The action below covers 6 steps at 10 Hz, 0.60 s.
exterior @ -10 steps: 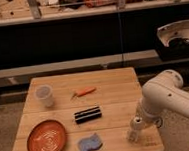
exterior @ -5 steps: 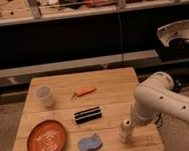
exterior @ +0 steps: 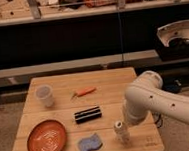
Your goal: Knock the bottle over
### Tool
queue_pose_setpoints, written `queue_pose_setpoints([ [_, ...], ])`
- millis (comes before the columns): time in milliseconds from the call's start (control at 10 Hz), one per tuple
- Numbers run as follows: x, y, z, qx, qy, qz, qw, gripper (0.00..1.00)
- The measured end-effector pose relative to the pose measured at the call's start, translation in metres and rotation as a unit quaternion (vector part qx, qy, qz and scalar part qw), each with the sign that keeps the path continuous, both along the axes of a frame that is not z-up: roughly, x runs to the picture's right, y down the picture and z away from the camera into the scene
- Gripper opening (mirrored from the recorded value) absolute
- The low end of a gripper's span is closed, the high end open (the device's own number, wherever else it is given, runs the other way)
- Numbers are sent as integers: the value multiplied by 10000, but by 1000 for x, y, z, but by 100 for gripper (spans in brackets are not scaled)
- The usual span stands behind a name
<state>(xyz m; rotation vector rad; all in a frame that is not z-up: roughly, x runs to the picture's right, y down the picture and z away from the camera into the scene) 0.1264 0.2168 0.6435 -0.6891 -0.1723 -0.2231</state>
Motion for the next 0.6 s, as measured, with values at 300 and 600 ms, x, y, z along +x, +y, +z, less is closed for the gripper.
queue_pose_setpoints([
  [300,-8,-5,3,-16,-25,-83,10000,0],
  [600,-12,-11,10,-24,-85,-77,9999,0],
])
